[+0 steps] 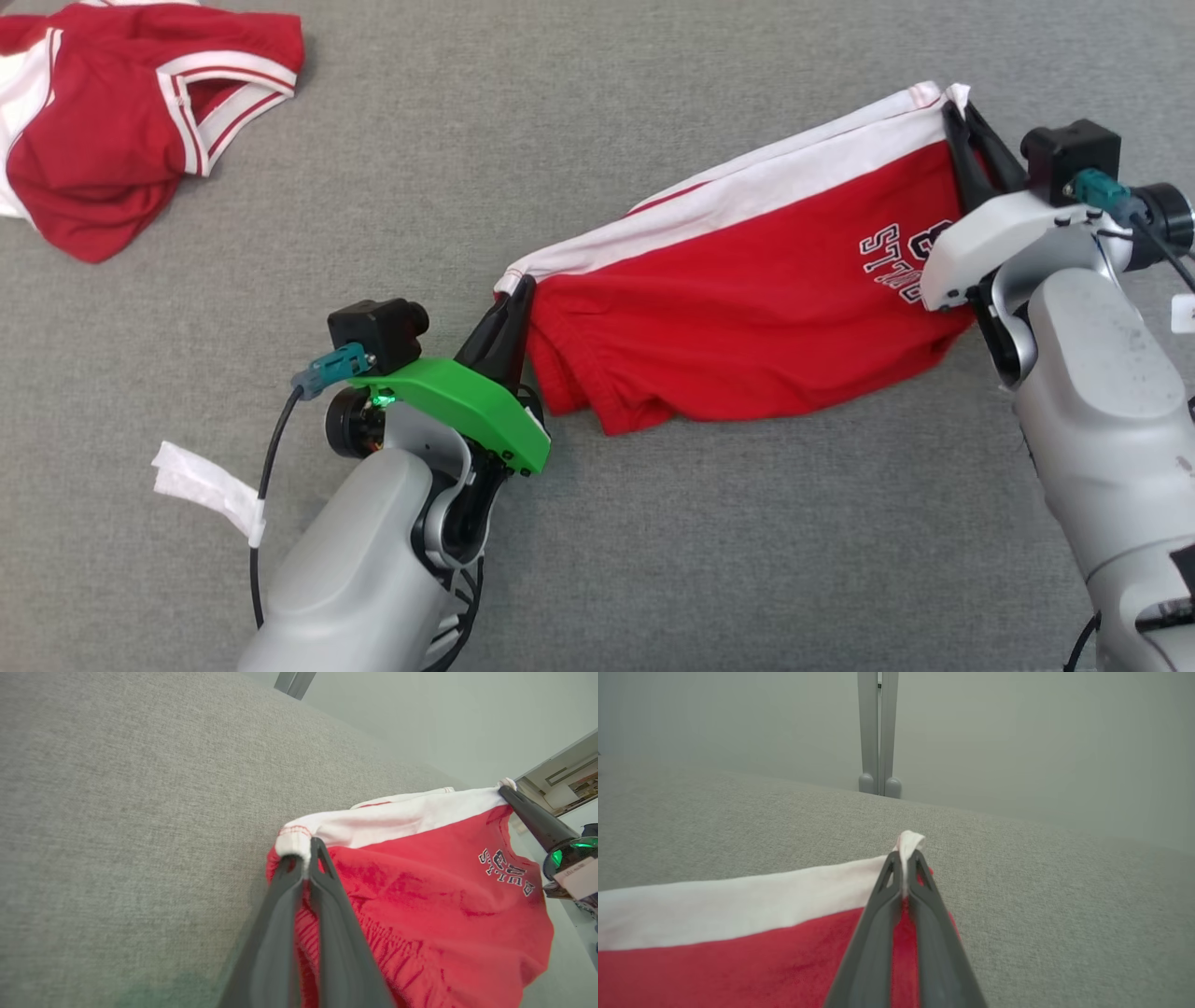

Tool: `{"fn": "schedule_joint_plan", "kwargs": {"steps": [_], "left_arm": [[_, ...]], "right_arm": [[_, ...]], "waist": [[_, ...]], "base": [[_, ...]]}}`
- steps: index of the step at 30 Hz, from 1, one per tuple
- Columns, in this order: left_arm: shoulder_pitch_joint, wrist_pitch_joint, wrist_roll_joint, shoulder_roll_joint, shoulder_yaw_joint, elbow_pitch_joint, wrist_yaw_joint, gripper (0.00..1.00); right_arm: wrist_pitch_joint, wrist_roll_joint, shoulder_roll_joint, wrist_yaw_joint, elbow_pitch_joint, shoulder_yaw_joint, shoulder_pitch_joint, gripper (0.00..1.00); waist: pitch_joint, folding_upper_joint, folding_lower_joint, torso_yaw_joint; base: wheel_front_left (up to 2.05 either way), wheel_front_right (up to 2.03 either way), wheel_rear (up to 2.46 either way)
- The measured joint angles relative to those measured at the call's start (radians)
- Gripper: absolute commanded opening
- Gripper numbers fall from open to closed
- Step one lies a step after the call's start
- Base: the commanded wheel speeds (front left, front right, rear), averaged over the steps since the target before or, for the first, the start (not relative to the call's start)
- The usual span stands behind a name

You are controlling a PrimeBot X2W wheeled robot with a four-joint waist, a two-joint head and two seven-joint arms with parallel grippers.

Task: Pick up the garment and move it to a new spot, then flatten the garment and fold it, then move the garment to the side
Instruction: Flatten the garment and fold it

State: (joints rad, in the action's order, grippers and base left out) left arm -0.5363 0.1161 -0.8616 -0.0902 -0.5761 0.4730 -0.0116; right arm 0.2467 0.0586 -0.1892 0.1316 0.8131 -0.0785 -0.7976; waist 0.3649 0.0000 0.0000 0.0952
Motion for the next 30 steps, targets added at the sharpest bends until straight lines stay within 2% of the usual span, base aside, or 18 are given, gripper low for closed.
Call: {"fn": "schedule_joint_plan", "kwargs": {"steps": [7, 8, 9, 10, 11, 13, 19, 24, 30], "left_arm": [[-0.050, 0.031, -0.007, 0.021, -0.012, 0.080, -0.020, 0.00], [-0.054, 0.038, -0.008, 0.024, -0.015, 0.087, -0.023, 0.00], [-0.058, 0.041, -0.009, 0.027, -0.017, 0.093, -0.023, 0.00], [-0.060, 0.050, -0.009, 0.029, -0.020, 0.099, -0.023, 0.15], [-0.062, 0.056, -0.011, 0.031, -0.022, 0.104, -0.023, 0.44], [-0.067, 0.067, -0.013, 0.034, -0.031, 0.110, -0.023, 1.00], [-0.069, 0.101, 0.033, 0.028, -0.064, 0.100, -0.013, 1.00], [-0.025, 0.130, 0.097, -0.032, -0.068, 0.037, 0.017, 1.00], [0.069, 0.133, 0.121, -0.097, -0.067, -0.057, 0.057, 1.00]], "right_arm": [[0.009, -0.015, -0.020, 0.000, 0.173, -0.013, -0.111, 0.00], [0.010, -0.018, -0.023, 0.000, 0.197, -0.013, -0.124, 0.04], [0.010, -0.019, -0.024, 0.000, 0.211, -0.013, -0.132, 0.36], [0.011, -0.020, -0.024, 0.000, 0.228, -0.013, -0.141, 0.47], [0.012, -0.020, -0.024, 0.000, 0.241, -0.013, -0.149, 1.00], [0.015, -0.022, -0.024, 0.000, 0.261, -0.013, -0.160, 1.00], [0.016, -0.023, -0.025, 0.000, 0.281, -0.009, -0.170, 1.00], [0.016, -0.012, -0.039, 0.000, 0.266, -0.014, -0.146, 1.00], [0.016, 0.020, -0.065, 0.000, 0.259, -0.037, -0.107, 1.00]], "waist": [[0.027, 0.0000, 0.0000, 0.036], [0.028, 0.0000, 0.0000, 0.040], [0.028, 0.0000, 0.0000, 0.042], [0.027, 0.0000, 0.0000, 0.044], [0.025, 0.0000, 0.0000, 0.046], [0.021, 0.0000, 0.0000, 0.047], [0.001, 0.0000, 0.0000, 0.046], [-0.031, 0.0000, 0.0000, 0.043], [-0.083, 0.0000, 0.0000, 0.037]], "base": [[0.00, 0.00, 0.00], [0.00, 0.00, 0.00], [0.00, 0.00, 0.00], [0.00, 0.00, 0.00], [0.00, 0.00, 0.00], [0.00, 0.00, 0.00], [0.00, 0.00, 0.00], [0.00, 0.00, 0.00], [0.00, 0.00, 0.00]]}}
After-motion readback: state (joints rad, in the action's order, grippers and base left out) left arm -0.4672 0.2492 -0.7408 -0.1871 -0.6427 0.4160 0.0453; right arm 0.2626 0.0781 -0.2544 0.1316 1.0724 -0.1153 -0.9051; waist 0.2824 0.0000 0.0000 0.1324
